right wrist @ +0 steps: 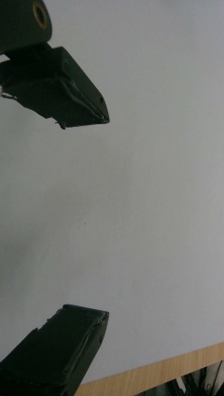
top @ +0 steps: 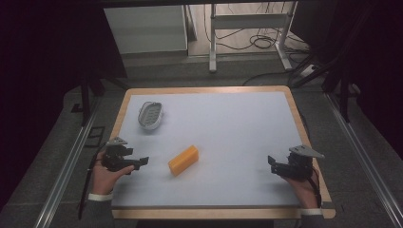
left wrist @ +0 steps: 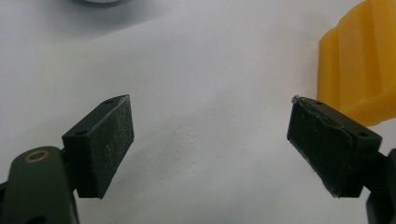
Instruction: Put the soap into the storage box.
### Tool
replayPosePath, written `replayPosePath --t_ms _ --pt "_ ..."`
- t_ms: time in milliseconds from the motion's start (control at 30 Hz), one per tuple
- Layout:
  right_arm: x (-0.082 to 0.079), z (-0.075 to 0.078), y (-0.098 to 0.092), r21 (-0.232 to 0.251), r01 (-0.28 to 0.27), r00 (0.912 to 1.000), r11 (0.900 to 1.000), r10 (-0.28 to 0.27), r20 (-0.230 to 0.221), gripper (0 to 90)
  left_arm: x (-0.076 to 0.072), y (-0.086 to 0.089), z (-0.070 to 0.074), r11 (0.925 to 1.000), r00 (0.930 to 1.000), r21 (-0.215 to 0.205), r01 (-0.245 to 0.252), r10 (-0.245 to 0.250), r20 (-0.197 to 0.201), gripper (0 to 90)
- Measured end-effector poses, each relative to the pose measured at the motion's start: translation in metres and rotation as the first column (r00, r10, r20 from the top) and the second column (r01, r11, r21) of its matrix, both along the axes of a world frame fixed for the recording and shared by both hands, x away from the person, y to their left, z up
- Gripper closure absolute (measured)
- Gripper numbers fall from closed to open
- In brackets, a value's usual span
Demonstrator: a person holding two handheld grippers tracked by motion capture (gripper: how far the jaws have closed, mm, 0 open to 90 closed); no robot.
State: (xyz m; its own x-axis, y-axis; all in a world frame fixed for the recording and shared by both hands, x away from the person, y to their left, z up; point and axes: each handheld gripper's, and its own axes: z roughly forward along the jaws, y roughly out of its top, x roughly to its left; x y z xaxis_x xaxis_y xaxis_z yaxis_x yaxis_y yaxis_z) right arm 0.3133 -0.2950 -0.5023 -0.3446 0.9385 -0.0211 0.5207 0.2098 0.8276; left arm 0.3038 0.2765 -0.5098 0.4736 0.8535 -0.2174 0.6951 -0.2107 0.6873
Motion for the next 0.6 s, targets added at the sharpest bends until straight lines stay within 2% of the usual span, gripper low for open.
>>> replayPosePath --t_ms 400,500,533,600 --pt "-0.0016 -0.0007 -0.0015 0.0 -0.005 0.9999 1.0 0.005 0.009 6.1 0.0029 -0.0042 -0.0033 0.9999 0.9999 0.004 0.009 -0.009 -0.012 14.5" --pt "-0.0018 -0.0018 -0.0024 0.003 -0.004 1.0 1.0 0.004 0.005 6.1 0.0031 -0.0045 -0.0025 0.9997 0.9999 0.023 0.004 -0.004 -0.012 14.1" --pt "-0.0018 -0.0043 -0.0027 0.002 -0.01 0.9999 1.0 0.01 -0.004 6.1 0.004 -0.0044 -0.0015 0.9993 0.9997 0.034 -0.016 0.016 -0.018 14.2" --pt "-0.0018 -0.0063 -0.0024 0.0 -0.014 0.9998 1.0 0.014 -0.011 6.1 0.0048 -0.004 0.0 0.9989 0.9995 0.04 -0.022 0.023 -0.02 14.1"
